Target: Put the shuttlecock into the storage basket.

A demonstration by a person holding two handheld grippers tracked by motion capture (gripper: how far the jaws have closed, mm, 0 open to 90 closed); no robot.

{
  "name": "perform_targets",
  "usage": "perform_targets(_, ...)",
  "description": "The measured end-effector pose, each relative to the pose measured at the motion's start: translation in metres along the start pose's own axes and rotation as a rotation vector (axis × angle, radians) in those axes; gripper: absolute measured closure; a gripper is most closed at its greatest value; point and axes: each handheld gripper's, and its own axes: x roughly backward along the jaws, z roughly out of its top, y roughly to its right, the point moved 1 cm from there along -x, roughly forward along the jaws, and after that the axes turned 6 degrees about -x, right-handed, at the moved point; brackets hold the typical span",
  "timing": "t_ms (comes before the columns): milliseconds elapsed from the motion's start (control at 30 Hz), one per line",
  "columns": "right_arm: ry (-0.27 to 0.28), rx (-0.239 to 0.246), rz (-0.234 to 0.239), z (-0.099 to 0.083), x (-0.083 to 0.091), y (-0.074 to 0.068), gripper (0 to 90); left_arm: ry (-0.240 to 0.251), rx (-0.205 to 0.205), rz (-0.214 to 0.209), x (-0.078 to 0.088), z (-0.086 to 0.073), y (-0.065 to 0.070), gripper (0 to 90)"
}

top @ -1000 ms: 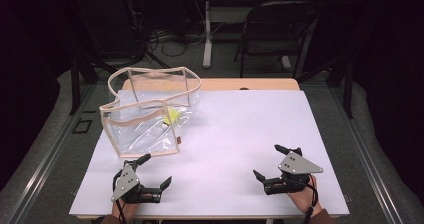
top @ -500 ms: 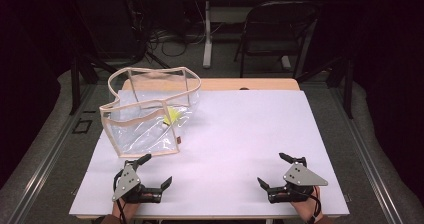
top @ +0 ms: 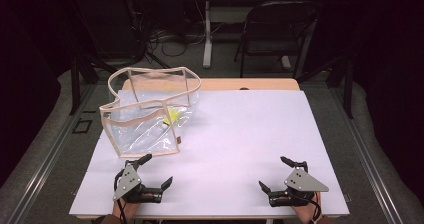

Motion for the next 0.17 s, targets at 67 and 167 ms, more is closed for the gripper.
perform_targets(67, 0.004, 0.001, -0.001, 0.0002, 0.0002, 0.0001, 0.0, 0.001, -0.001, 0.001, 0.0001, 0.0002, -0.0001, 0.0)
perform_targets(167, 0.008, -0.004, -0.002, -0.0001, 0.0007, 0.0011, 0.0, -0.002, -0.002, 0.002, -0.0006, 0.0000, -0.0004, 0.0)
